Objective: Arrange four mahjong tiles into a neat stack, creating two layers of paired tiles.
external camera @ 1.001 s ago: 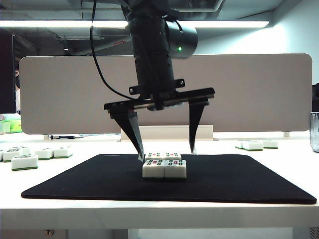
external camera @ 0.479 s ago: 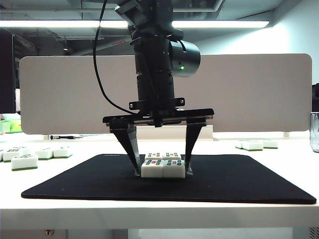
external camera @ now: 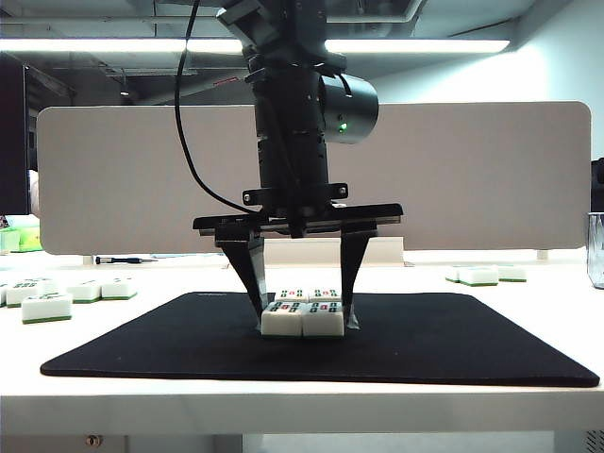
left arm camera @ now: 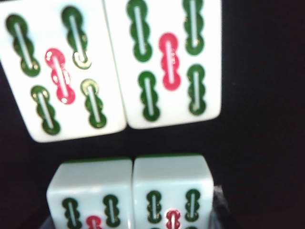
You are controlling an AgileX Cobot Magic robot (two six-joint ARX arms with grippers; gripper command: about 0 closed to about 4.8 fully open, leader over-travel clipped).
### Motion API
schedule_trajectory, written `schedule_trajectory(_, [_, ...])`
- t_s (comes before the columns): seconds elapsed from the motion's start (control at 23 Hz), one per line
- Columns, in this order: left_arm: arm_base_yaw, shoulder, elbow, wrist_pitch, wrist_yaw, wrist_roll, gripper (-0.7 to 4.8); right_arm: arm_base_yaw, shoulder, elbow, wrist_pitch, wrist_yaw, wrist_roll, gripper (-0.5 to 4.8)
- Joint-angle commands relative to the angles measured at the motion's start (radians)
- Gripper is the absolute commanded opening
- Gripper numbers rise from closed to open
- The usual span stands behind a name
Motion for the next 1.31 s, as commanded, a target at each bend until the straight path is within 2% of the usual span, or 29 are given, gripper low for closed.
schedule_trajectory(0.04, [-0.001,-0.023,0.002,-0.002,0.056,0.006,2.37,0.001,-0.011,0.002,0.013,0.001,-0.003,-0.01])
schedule_trajectory(0.17, [-0.001,-0.055,0.002,0.000,0.053,0.042,2.37,0.001,-0.011,0.002,0.013,0.001,-0.003,-0.01])
schedule_trajectory(0.57, [0.023,-0.087,0.002,0.086,0.019,0.074,2.37,0.001,-0.011,0.002,0.008,-0.002,-0.003,-0.01])
schedule_trajectory(0.78, [0.083,-0.087,0.004,0.122,0.053,0.100,2.37,0.001,-0.011,0.002,0.008,-0.001,-0.003,-0.01])
schedule_trajectory(0.96, [0.113,-0.087,0.004,0.152,0.053,0.100,2.37,0.001,-0.011,0.002,0.008,0.000,-0.003,-0.01])
schedule_trajectory(1.18, [0.105,-0.080,0.004,0.220,0.053,0.100,2.38,0.001,-0.011,0.002,0.009,0.000,-0.003,-0.01])
schedule_trajectory(1.31, [0.106,-0.068,0.003,0.217,0.053,0.099,2.38,0.001,-0.011,0.002,0.009,0.001,-0.003,-0.01])
